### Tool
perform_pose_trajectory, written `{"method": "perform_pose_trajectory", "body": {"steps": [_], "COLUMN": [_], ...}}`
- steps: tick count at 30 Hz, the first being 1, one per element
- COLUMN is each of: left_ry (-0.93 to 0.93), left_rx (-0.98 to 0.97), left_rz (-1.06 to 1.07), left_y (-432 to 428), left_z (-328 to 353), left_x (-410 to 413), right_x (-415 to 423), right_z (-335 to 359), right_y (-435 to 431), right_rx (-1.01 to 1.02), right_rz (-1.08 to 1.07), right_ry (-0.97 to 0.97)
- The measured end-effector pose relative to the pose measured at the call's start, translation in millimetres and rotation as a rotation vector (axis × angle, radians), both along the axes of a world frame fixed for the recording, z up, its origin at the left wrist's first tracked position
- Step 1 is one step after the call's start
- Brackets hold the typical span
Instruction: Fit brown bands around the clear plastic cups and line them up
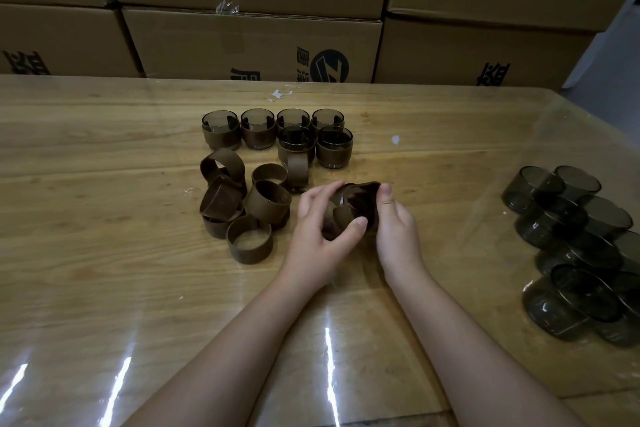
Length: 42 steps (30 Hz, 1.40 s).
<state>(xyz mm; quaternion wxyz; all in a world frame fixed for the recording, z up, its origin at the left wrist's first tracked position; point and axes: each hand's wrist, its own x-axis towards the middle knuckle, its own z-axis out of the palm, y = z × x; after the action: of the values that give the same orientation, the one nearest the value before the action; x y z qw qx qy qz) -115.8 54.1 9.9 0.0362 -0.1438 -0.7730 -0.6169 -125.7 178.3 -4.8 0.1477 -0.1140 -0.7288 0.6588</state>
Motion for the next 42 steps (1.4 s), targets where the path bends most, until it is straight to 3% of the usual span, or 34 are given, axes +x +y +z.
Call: {"method": "perform_pose_trajectory", "body": {"steps": [14, 34, 38, 42], "left_ry": [0.101, 0.190, 0.134, -0.170], "left_rx": [-0.067, -0.072, 0.013, 0.363], "left_rz": [0.011, 0.033, 0.012, -0.092], "left_y": [-0.9, 1.7, -0.1, -3.2], "left_z": [-8.3, -5.0, -3.0, 3.7], "left_x": [-4.2, 0.2, -1.3, -0.5], "right_x": [2.9, 1.9, 2.1, 2.6], "right_z": [3.2, 4.2, 6.0, 10.0], "right_y": [-6.0, -7.0, -4.3, -2.6], "right_rx": [-0.015, -0.039, -0.052, -0.063], "right_rz": [-0.106, -0.079, 0.011, 0.113], "right_ry": [-0.024, -0.058, -0.049, -0.059]}}
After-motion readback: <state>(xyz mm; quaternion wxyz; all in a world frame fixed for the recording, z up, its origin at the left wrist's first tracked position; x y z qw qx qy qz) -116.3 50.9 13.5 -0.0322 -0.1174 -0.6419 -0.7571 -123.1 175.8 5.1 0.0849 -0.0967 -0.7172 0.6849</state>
